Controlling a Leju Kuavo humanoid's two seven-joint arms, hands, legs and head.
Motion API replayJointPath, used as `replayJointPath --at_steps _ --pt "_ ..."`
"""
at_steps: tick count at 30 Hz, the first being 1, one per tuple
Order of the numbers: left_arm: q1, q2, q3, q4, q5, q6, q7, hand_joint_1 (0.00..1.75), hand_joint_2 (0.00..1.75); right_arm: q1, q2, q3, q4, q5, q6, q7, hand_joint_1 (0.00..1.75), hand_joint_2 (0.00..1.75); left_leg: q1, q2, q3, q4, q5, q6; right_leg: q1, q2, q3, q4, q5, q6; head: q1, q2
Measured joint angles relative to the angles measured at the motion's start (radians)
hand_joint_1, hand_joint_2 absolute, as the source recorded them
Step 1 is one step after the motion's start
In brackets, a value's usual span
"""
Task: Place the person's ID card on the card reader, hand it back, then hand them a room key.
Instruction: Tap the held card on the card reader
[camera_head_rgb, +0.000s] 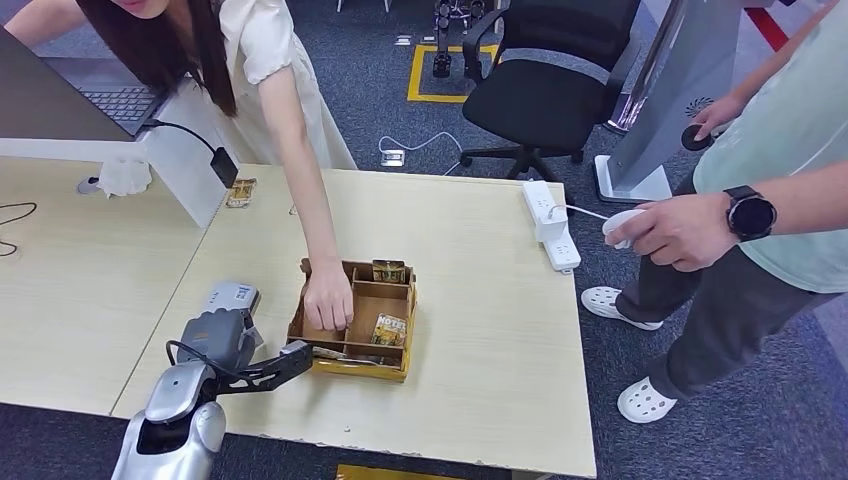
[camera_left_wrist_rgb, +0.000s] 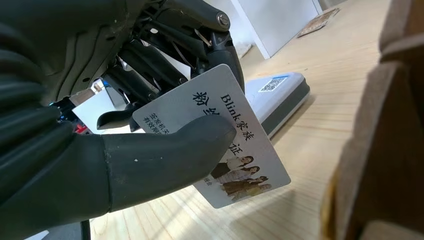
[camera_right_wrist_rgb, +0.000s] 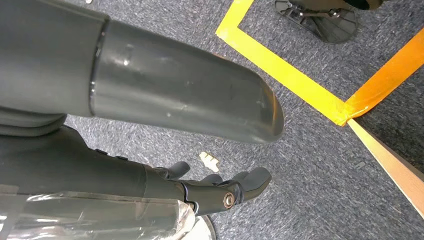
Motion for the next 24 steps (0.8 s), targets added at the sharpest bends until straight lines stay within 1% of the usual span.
replayJointPath --at_steps 15,24 --pt "-0.004 -0.011 0.007 0.012 0.000 0.001 0.009 1.75 1.75 0.000 0.000 0.001 -0.003 -0.003 0.004 0.005 0.00 0.00 0.000 0.000 0.000 0.000 0.000 0.000 0.000 0.000 0.000 0.000 0.000 0.000 0.000 0.000" --pt "-0.018 -0.015 0.019 0.012 0.000 0.012 -0.011 1.75 1.75 0.000 0.000 0.001 -0.003 -0.005 0.004 0.010 0.00 0.00 0.000 0.000 0.000 0.000 0.000 0.000 0.000 0.000 0.000 0.000 0.000 0.000 0.000 0.000"
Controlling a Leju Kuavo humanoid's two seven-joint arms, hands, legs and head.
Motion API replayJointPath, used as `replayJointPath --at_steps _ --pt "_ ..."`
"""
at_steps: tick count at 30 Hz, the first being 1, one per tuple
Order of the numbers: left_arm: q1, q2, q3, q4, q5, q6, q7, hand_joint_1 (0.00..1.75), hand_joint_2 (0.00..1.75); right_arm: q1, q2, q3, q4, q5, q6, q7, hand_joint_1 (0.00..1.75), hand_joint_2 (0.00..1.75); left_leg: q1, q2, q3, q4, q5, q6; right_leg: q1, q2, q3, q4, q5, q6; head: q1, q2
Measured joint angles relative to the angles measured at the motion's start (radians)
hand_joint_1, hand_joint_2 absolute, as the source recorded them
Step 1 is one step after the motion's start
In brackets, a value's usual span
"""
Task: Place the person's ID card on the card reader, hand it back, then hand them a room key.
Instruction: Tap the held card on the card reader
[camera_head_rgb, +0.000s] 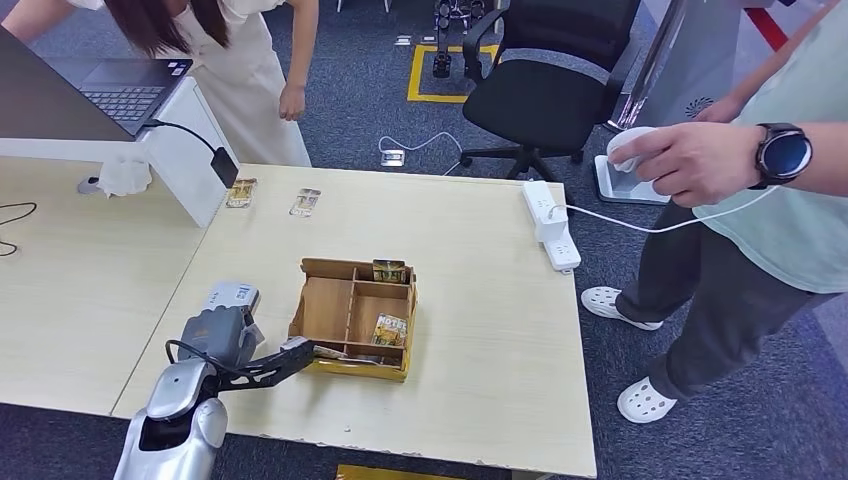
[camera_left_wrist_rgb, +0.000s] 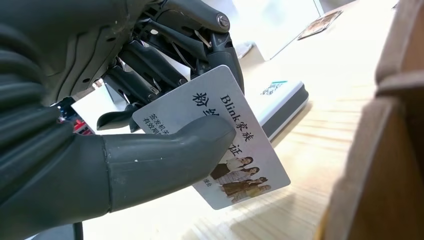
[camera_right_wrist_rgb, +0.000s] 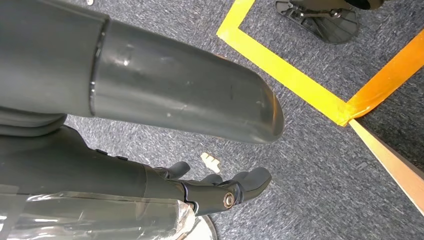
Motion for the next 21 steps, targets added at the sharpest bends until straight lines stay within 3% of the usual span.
replayJointPath --at_steps 8,21 --pt "-0.037 -0.004 -0.002 -0.024 0.015 0.009 -0.058 1.75 1.75 0.000 0.000 0.000 0.001 0.006 -0.001 -0.001 0.00 0.00 0.000 0.000 0.000 0.000 0.000 0.000 0.000 0.000 0.000 0.000 0.000 0.000 0.000 0.000" --pt "-0.070 0.007 -0.023 -0.054 0.045 0.023 -0.061 1.75 1.75 0.000 0.000 0.000 0.002 0.020 -0.001 -0.008 0.00 0.00 0.000 0.000 0.000 0.000 0.000 0.001 0.000 0.000 0.000 0.000 0.000 0.000 0.000 0.000"
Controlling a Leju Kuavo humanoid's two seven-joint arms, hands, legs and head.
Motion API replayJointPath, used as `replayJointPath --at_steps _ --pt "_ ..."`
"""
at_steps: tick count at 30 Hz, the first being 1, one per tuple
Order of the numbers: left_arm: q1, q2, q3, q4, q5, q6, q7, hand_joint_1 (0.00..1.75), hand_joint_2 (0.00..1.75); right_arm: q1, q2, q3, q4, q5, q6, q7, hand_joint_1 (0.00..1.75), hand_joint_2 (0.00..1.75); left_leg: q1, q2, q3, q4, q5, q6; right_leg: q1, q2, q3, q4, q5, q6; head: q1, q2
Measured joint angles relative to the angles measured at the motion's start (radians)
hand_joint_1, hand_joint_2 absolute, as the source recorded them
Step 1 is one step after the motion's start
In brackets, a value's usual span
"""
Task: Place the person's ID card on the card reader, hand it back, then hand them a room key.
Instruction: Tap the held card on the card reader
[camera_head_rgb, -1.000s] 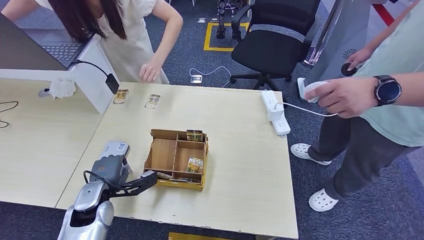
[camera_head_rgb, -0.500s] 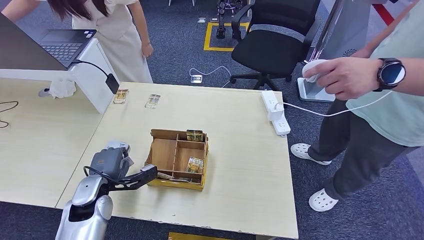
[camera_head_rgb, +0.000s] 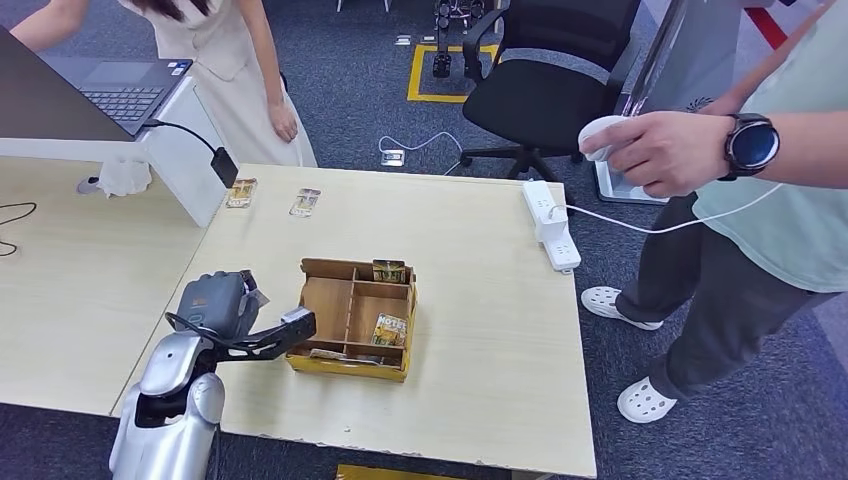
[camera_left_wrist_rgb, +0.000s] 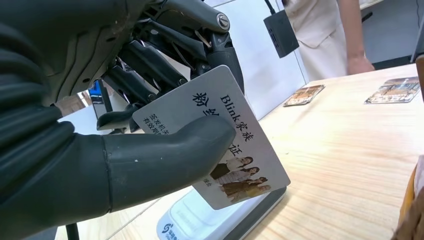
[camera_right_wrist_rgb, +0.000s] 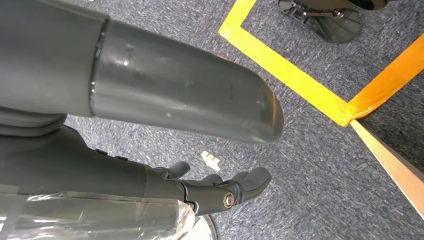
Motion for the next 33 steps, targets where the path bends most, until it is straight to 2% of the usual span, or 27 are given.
replayJointPath --at_steps 17,24,33 --pt "-0.011 0.001 -0.001 -0.010 0.015 0.004 0.003 1.75 1.75 0.000 0.000 0.001 0.000 0.005 0.002 0.002 0.00 0.00 0.000 0.000 0.000 0.000 0.000 0.000 0.000 0.000 0.000 0.000 0.000 0.000 0.000 0.000" --pt "-0.100 0.027 0.028 0.033 -0.035 0.047 0.039 1.75 1.75 -0.003 0.000 0.020 -0.003 0.030 0.018 0.000 0.00 0.00 0.000 0.000 -0.001 0.000 0.000 0.000 0.000 0.000 0.000 0.000 0.000 0.000 0.000 0.000" --pt "-0.124 0.031 0.063 0.075 -0.041 0.036 0.043 1.75 1.75 -0.004 0.000 0.024 -0.007 0.031 0.023 0.002 0.00 0.00 0.000 0.000 -0.001 0.000 0.000 0.000 0.000 0.000 0.000 0.000 0.000 0.000 0.000 0.000"
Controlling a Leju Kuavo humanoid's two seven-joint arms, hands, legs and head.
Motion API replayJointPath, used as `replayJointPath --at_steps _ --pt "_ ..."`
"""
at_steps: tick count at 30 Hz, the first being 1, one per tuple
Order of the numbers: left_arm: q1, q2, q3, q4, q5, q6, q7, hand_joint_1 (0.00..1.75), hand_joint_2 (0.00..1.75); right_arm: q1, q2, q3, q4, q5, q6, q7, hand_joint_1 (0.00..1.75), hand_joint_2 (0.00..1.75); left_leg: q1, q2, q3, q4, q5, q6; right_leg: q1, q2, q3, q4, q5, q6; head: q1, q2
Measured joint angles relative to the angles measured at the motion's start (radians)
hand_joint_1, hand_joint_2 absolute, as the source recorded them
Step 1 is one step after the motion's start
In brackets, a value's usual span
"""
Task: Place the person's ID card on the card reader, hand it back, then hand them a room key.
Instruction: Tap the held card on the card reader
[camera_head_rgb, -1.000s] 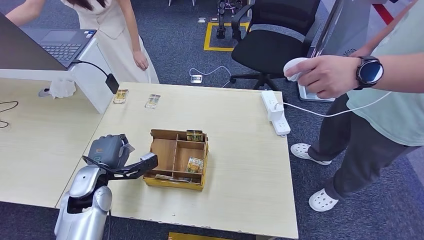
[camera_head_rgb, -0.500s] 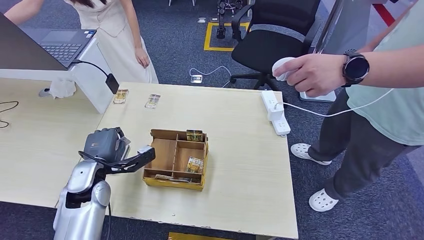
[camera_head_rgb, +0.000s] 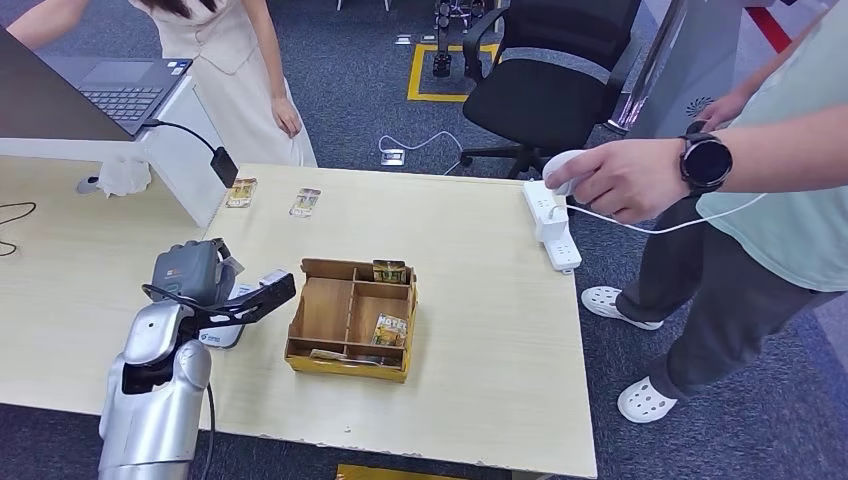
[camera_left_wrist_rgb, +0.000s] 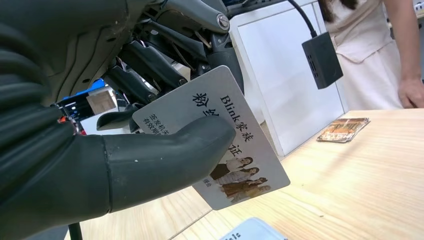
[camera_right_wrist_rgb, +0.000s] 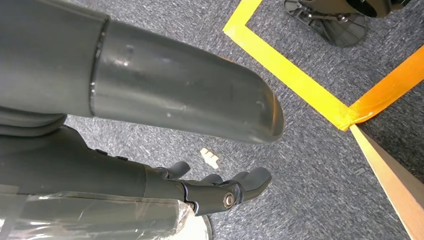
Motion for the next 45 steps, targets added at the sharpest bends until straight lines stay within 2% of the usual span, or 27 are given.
replayJointPath --at_steps 5,11,31,37,45 --pt "-0.002 0.001 0.016 0.017 -0.003 -0.004 0.015 1.75 1.75 0.000 0.000 0.001 0.000 -0.006 0.000 -0.001 0.00 0.00 0.000 0.000 0.000 0.000 0.000 0.000 0.000 0.000 0.000 0.000 0.000 0.000 0.000 0.000" --pt "0.006 0.025 0.017 0.037 -0.004 -0.004 0.086 1.75 1.75 -0.001 0.000 0.007 -0.008 -0.014 0.000 -0.004 0.00 0.00 0.000 0.000 0.000 0.000 0.000 0.000 0.000 0.000 0.000 0.000 0.000 0.000 0.000 0.000" --pt "0.033 0.076 0.021 0.071 -0.004 -0.001 0.161 1.75 1.75 -0.001 0.000 0.018 -0.033 -0.035 0.009 -0.003 0.00 0.00 0.000 0.000 0.000 0.000 0.000 0.000 0.000 0.000 0.000 0.000 0.000 0.000 0.000 0.000" --pt "0.066 0.091 0.021 0.078 -0.004 -0.002 0.188 1.75 1.75 -0.001 0.000 0.022 -0.043 -0.055 0.012 -0.003 0.00 0.00 0.000 0.000 0.000 0.000 0.000 0.000 0.000 0.000 -0.001 0.000 0.000 0.000 0.000 0.000" --pt "0.127 0.085 0.020 0.101 -0.005 -0.021 0.196 1.75 1.75 -0.001 0.000 0.024 -0.047 -0.070 0.010 -0.002 0.00 0.00 0.000 0.000 0.000 0.000 0.000 0.000 0.000 0.001 -0.001 0.000 0.000 0.000 0.000 0.000"
